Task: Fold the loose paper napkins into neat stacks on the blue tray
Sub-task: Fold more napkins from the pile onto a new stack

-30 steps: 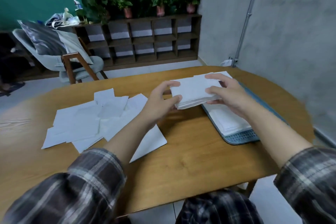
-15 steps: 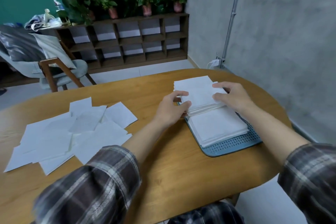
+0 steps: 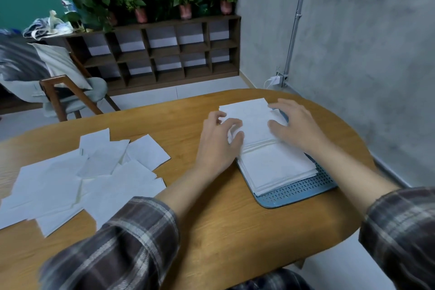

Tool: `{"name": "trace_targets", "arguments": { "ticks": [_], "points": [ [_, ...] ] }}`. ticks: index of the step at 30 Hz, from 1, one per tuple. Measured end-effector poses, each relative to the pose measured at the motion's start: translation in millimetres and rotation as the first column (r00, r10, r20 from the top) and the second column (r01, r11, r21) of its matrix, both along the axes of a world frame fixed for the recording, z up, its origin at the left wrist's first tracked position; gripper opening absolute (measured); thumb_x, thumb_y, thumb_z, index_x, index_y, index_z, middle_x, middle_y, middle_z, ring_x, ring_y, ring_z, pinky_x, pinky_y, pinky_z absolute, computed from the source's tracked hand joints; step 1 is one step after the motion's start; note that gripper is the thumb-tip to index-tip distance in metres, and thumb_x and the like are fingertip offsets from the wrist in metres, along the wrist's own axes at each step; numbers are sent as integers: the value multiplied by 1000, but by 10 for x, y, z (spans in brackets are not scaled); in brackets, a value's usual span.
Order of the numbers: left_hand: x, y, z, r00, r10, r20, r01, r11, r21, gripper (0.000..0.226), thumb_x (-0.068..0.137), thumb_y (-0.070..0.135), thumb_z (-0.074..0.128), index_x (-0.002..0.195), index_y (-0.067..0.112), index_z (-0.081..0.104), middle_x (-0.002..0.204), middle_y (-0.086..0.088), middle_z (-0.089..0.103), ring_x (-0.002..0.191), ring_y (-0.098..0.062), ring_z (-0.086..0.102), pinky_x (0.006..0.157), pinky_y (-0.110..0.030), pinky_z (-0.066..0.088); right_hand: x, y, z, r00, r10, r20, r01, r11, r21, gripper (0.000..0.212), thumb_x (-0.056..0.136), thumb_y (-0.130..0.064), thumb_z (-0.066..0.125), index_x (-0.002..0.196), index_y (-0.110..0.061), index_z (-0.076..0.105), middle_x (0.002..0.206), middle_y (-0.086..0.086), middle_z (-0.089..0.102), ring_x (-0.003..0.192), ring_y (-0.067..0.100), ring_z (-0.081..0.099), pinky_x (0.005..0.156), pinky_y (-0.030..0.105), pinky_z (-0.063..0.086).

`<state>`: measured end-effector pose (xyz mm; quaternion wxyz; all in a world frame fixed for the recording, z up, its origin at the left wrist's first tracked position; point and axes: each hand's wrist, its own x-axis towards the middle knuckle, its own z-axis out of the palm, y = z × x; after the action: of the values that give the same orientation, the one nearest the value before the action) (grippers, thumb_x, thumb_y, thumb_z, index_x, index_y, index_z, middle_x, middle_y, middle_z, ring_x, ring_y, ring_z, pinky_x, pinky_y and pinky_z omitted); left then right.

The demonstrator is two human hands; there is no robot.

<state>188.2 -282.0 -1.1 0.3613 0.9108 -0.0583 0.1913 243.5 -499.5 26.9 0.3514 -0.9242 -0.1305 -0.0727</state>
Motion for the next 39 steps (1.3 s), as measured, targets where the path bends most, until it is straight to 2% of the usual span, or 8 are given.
{"name": "trace_targets", "arguments": {
  "ticks": [5,9,16,21,26,31,35,39],
  "points": [
    [209,-207,125,972,-34,-233,123,916,381,71,111,52,37,169,17,15,177,-6,0,163,-24,-5,131,-45,6,188,170,-35,989,129,-79,-149,920,-362,62,113,-42,38,168,-23,19,177,-5,0,163,17,-1,129,45,8],
    [314,-216,-4,900,-22,-436,210,897,390,76,111,58,21,169,18,-8,176,-2,-18,161,-21,-20,131,-49,-3,319,211,-174,967,152,-203,-229,865,-446,63,114,-45,22,169,-24,1,176,-5,-15,162,14,-13,131,46,1],
    [346,-222,-148,900,-50,-433,217,913,345,76,111,58,20,168,17,-9,175,-1,-21,160,-19,-24,133,-51,4,348,200,-327,954,168,-249,-261,874,-410,62,114,-45,16,168,-28,-8,173,-8,-22,159,8,-22,132,47,-2],
    [371,-213,-171,895,-68,-441,223,925,308,76,111,57,21,168,15,-8,174,0,-21,159,-17,-26,131,-38,-9,325,194,-340,955,173,-243,-258,888,-382,61,114,-45,17,168,-28,-6,174,-10,-20,159,7,-21,133,43,-3],
    [364,-177,-33,863,-57,-501,250,912,325,75,110,61,18,167,22,-12,174,3,-24,159,-16,-25,132,-50,-3,283,230,-155,948,143,-284,-263,856,-445,61,114,-45,16,168,-28,-7,174,-8,-20,160,10,-20,130,47,-8],
    [122,81,229,931,-120,-344,215,943,255,74,109,62,23,169,28,-4,176,9,-14,161,-13,-18,131,-48,-6,155,320,82,983,130,-127,-177,848,-500,64,112,-49,27,169,-32,4,176,-9,-11,161,11,-15,131,48,-8],
    [-178,528,401,955,-70,-288,170,926,337,70,109,58,35,169,30,11,177,6,2,164,-16,-2,130,-47,4,-90,700,181,977,214,-1,-192,875,-444,63,109,-43,46,167,-29,24,177,-3,11,164,18,2,131,46,3],
    [-553,1152,429,963,-25,-267,124,924,361,65,106,43,56,164,32,29,167,-1,36,153,-26,33,123,-48,33,-408,1241,220,958,287,12,-266,901,-343,56,105,-39,57,158,-28,45,165,1,41,154,24,33,124,46,31]
  ]
}}
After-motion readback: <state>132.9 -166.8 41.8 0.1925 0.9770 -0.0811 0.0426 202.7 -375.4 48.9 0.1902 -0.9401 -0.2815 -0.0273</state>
